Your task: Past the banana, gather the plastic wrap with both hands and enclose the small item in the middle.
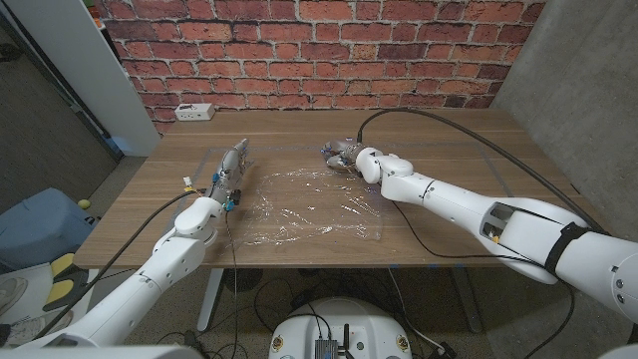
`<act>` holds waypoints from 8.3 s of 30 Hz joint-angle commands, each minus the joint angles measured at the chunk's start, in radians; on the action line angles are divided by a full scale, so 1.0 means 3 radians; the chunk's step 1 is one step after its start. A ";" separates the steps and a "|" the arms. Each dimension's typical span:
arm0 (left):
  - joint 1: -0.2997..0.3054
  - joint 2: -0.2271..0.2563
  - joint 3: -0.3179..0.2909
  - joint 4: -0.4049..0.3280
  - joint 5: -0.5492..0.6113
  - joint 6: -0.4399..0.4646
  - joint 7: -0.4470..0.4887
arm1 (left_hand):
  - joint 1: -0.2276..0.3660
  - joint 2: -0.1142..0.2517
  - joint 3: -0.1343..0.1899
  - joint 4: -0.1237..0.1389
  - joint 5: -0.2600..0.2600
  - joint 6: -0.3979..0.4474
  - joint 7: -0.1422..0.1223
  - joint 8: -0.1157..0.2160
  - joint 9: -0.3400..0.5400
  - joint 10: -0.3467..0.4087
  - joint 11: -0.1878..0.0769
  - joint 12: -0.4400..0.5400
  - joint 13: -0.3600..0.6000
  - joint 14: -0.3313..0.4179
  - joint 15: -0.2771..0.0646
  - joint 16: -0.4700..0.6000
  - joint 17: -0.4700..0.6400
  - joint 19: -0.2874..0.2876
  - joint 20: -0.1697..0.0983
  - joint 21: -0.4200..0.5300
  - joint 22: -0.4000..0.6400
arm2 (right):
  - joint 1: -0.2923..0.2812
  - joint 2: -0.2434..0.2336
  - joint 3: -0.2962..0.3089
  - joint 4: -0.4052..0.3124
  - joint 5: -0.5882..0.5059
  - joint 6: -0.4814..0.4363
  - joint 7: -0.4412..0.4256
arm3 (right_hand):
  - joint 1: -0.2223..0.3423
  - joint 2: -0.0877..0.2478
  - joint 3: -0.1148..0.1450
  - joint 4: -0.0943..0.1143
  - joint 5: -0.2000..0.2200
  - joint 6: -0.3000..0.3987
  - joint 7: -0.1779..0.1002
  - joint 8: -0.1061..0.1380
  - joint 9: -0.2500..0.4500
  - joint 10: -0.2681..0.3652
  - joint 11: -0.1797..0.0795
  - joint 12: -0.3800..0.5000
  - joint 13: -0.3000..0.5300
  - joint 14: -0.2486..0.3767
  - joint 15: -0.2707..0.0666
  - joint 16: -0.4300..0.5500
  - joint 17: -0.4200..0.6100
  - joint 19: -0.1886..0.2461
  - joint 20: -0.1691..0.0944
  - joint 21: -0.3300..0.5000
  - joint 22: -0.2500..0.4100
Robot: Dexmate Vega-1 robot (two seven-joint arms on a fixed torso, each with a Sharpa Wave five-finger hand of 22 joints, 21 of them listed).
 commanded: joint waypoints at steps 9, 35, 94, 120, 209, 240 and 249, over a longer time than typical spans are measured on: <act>-0.0025 -0.0005 0.0001 0.0027 -0.0001 0.0006 -0.0012 | -0.0032 -0.0009 -0.0017 0.0004 0.0008 0.0016 -0.0058 0.0003 0.0019 -0.0012 -0.0004 0.0000 0.0015 -0.0010 -0.0025 -0.0011 0.0011 -0.0005 0.0013 -0.0025 0.0004 | -0.0033 0.0048 -0.0079 0.0282 -0.0151 0.0198 -0.0574 | 0.1277 0.0021 -0.0052 0.0001 0.0045 0.1553 0.0095 0.0319 0.0091 0.1253 -0.0043 0.0340 0.0098 0.1382 -0.0648 0.0766 0.0709 0.0342 -0.0384 0.0893 0.0199; -0.0234 -0.0061 0.0093 0.0227 0.0017 -0.0002 -0.0183 | -0.0047 -0.0007 -0.0020 0.0000 0.0010 0.0010 -0.0074 -0.0006 0.0019 -0.0017 -0.0009 -0.0001 0.0015 -0.0019 -0.0027 -0.0014 0.0010 -0.0002 0.0016 -0.0045 0.0005 | -0.0557 -0.0496 0.0289 -0.0791 -0.0422 0.0241 -0.1049 | 0.1423 0.0007 -0.0075 0.0020 0.0054 0.1757 0.0116 0.0326 0.0124 0.1477 -0.0031 0.0414 0.0183 0.1595 -0.0645 0.0721 0.0814 0.0315 -0.0477 0.1215 0.0214; -0.0248 -0.0040 0.0172 0.0258 -0.0002 -0.0110 -0.0462 | -0.0062 -0.0008 -0.0021 -0.0017 0.0012 0.0010 -0.0074 -0.0008 0.0020 -0.0011 -0.0007 0.0002 0.0014 -0.0015 -0.0034 -0.0013 0.0009 0.0017 0.0009 -0.0074 0.0006 | -0.1760 -0.1005 0.0682 -0.2447 -0.1150 -0.0403 -0.0444 | 0.1441 -0.0019 -0.0124 0.0035 0.0059 0.1812 0.0107 0.0265 0.0141 0.1530 -0.0040 0.0438 0.0273 0.1685 -0.0643 0.0636 0.0926 0.0215 -0.0469 0.1462 0.0164; -0.0237 0.0006 0.0155 0.0309 -0.0055 -0.0160 -0.0612 | -0.0068 -0.0006 -0.0021 -0.0027 0.0012 0.0020 -0.0078 -0.0006 0.0020 -0.0013 -0.0010 0.0001 0.0014 -0.0011 -0.0034 -0.0012 0.0009 0.0021 0.0011 -0.0092 0.0007 | -0.1777 -0.0831 0.0509 -0.2516 -0.1344 -0.0876 0.0236 | 0.1212 -0.0078 -0.0283 0.0145 0.0023 0.1286 -0.0004 -0.0060 0.0127 0.1089 -0.0052 0.0114 0.0221 0.1225 -0.0628 0.0185 0.0826 -0.0184 -0.0248 0.1626 0.0016; -0.0642 -0.0131 0.0321 0.0565 0.0102 0.0029 -0.0577 | -0.0085 -0.0007 -0.0021 -0.0050 0.0012 0.0024 -0.0142 -0.0011 0.0018 -0.0016 -0.0005 0.0000 0.0014 -0.0013 -0.0032 -0.0015 0.0008 0.0034 0.0039 -0.0139 0.0009 | -0.1315 -0.0477 0.0572 -0.1961 0.0543 -0.2967 -0.1261 | -0.0544 -0.0200 -0.0880 0.0385 0.0086 0.0015 0.0015 -0.0150 0.0051 -0.0473 0.0152 -0.0173 0.0118 -0.0973 0.0117 -0.0817 0.0616 -0.1198 0.0469 0.0586 -0.0041; -0.0567 0.0169 0.0420 0.0262 0.0622 0.0215 -0.0202 | 0.0033 0.0052 0.0072 -0.0200 -0.0006 0.0957 -0.0054 0.0151 0.0027 0.0744 -0.0169 0.0179 0.0015 0.0318 -0.0053 0.0035 0.0000 0.0065 0.0047 -0.0232 0.0011 | -0.1724 -0.0497 0.1010 -0.1762 0.0606 -0.1413 -0.2450 | 0.0539 -0.0083 -0.0406 0.0027 0.0070 0.2107 0.0393 0.0792 0.0224 0.1033 -0.0020 0.0196 0.0084 0.0336 -0.0392 -0.0303 0.0359 -0.0331 0.0265 0.0609 -0.0031; -0.0530 0.0516 0.0576 -0.0237 0.1360 0.0686 0.0201 | 0.0549 0.0220 0.0505 -0.0433 0.0144 0.2071 0.0119 0.0228 0.0040 0.1600 -0.0108 0.0293 0.0020 0.0988 -0.0194 0.0052 -0.0004 0.0248 0.0053 -0.0244 0.0015 | -0.1648 -0.0447 0.1023 -0.2102 0.0608 -0.1876 -0.2153 | 0.0546 -0.0054 -0.0340 0.0057 0.0033 0.2045 0.0419 0.0874 0.0244 0.1159 0.0026 0.0176 0.0115 0.1053 -0.0472 0.0098 0.0566 0.0029 0.0390 0.0760 -0.0008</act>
